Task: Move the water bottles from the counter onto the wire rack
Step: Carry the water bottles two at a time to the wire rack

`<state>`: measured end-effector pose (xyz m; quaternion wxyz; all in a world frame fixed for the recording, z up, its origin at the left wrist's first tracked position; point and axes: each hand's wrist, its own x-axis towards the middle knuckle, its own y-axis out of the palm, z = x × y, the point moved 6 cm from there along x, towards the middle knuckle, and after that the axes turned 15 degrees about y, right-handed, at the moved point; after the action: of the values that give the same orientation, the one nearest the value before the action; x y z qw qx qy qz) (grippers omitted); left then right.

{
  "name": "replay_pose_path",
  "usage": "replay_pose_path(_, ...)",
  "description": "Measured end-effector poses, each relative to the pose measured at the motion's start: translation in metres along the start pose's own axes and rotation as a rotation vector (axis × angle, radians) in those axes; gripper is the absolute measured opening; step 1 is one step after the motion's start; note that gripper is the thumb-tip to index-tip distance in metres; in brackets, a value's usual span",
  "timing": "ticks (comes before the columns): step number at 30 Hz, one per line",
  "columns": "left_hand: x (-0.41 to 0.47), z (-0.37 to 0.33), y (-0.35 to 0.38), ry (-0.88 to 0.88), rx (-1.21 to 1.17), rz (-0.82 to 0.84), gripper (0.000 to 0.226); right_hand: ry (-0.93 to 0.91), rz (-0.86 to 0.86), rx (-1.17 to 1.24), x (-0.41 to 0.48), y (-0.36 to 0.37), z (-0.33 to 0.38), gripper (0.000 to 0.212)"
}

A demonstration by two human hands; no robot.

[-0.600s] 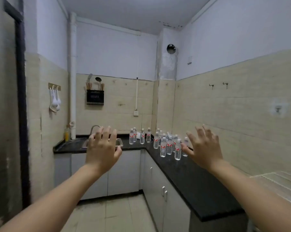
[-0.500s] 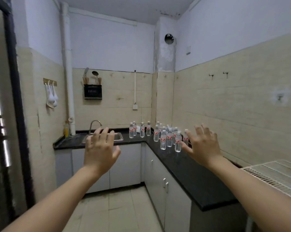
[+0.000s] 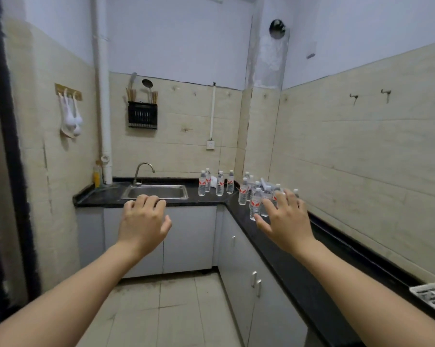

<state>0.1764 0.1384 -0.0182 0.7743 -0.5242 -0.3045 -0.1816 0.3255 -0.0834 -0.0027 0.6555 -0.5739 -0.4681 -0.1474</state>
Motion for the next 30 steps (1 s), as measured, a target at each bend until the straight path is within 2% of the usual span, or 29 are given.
replay_pose_path(4,0.027,0.045,0.045,-0.108,-0.035,0.061,0.025,-0.001,-0.002,0.023,0.044,0.043,0.021,0.051)
replay_pose_path(9,0.057,0.063,0.112,-0.126,-0.077,0.141,0.029,-0.026,0.057,0.009,0.068,0.116,0.034,0.048)
replay_pose_path(11,0.074,0.064,0.137,-0.118,-0.099,0.171,0.038,-0.037,0.075,-0.009,0.08,0.144,0.033,0.048)
replay_pose_path(17,0.147,0.06,0.212,-0.114,-0.174,0.163,0.053,-0.05,0.077,0.025,0.145,0.224,0.023,0.035)
replay_pose_path(20,0.185,0.063,0.244,-0.12,-0.175,0.12,0.054,-0.049,0.061,0.056,0.184,0.265,0.022,0.037)
replay_pose_path(22,0.203,0.071,0.267,-0.197,-0.233,0.072,0.05,-0.057,0.069,0.102,0.202,0.295,0.028,0.036)
replay_pose_path(25,0.212,0.084,0.307,-0.332,-0.294,0.098,0.047,-0.112,0.091,0.149,0.216,0.347,0.046,0.047)
replay_pose_path(30,0.203,0.118,0.374,-0.454,-0.3,0.197,0.053,-0.186,0.211,0.184,0.23,0.431,0.095,0.057)
